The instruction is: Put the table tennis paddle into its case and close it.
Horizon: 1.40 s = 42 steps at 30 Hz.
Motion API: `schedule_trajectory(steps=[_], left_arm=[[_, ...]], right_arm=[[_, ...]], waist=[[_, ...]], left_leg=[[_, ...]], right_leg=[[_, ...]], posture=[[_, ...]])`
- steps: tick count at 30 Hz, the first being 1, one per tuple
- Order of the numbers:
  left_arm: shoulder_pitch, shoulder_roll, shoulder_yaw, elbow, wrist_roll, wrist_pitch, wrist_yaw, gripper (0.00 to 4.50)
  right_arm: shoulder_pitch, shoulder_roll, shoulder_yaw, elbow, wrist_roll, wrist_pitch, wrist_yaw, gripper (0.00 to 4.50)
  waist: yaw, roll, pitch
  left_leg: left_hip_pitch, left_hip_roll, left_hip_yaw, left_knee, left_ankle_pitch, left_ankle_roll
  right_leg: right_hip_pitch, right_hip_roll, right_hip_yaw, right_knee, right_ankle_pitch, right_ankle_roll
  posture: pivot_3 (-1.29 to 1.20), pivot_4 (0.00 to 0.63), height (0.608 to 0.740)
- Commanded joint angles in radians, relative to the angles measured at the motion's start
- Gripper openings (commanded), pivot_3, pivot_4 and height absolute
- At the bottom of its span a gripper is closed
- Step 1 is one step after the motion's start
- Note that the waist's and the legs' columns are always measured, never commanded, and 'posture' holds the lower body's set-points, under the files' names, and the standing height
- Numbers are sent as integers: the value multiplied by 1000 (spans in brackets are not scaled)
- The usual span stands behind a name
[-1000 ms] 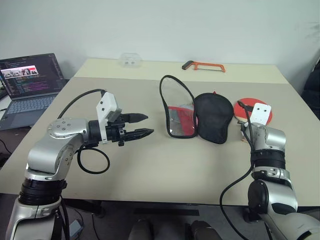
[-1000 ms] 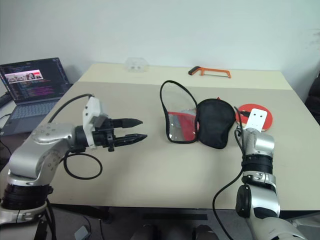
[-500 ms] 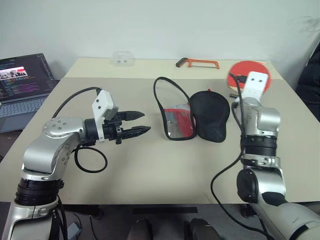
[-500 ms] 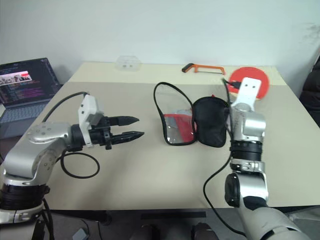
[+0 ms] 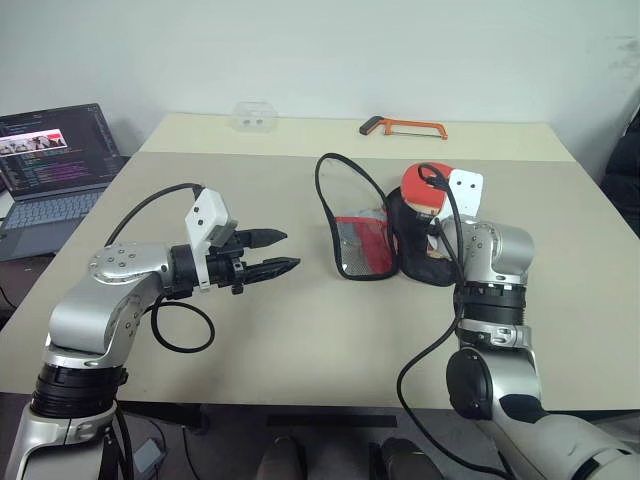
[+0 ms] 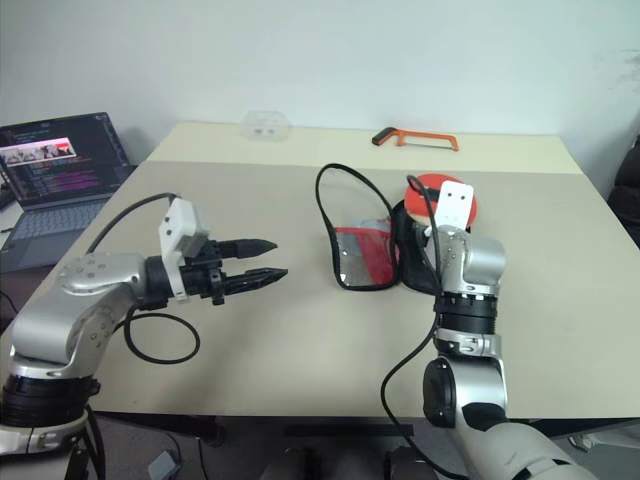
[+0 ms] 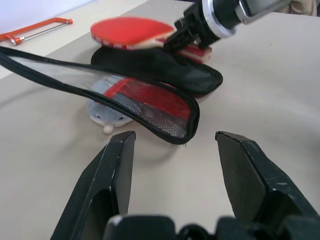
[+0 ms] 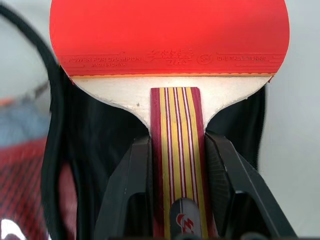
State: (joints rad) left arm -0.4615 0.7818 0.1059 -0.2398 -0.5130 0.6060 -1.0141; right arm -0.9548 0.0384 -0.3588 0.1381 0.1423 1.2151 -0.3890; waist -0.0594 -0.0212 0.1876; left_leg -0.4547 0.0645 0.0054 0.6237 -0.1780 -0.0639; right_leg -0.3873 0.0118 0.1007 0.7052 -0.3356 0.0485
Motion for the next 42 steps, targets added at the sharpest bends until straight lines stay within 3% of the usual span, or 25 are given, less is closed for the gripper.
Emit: schedule_trajectory(steps=[1,24,33,35,38,42], left_arm=[[-1,7,19,-36,-25,-2,2,2786],[1,10,12,-25,-8,-17,28,2786],[-50,11,2,38,41,-44,44,2786],[-71,8,-5,72,63,-58,52,2786],[-93,6,-17,111,84,-77,53,2786],[-130,8,-33,201,117,-108,40,2786]], right_arm=[[-3,15,1,-52,7,-3,10,1050],[25,-6,-10,115,-3,-98,33,1050],[46,-26,16,73,-6,-74,60,4026],[48,-44,22,23,2,-40,81,4479],[43,-73,31,-58,12,24,113,4479],[-3,-219,37,-274,73,164,243,4479]], waist=[[0,0,0],[-3,0,0],[-3,0,0],[-3,0,0],[-2,0,0],[3,0,0]], left_leg=[[0,0,0,0,0,0],[1,0,-1,3,2,1],[1,0,-1,3,2,1],[1,0,-1,3,2,1],[1,0,-1,3,2,1],[0,0,-1,2,2,1]], right_leg=[[0,0,0,0,0,0],[0,0,0,6,0,0],[0,1,-1,7,0,0],[0,1,-1,7,0,-1],[0,1,-1,7,-1,-1],[-2,0,-1,7,-1,-2]], posture=[[0,150,740],[0,150,740],[0,150,740],[0,150,740],[0,150,740],[0,150,740]])
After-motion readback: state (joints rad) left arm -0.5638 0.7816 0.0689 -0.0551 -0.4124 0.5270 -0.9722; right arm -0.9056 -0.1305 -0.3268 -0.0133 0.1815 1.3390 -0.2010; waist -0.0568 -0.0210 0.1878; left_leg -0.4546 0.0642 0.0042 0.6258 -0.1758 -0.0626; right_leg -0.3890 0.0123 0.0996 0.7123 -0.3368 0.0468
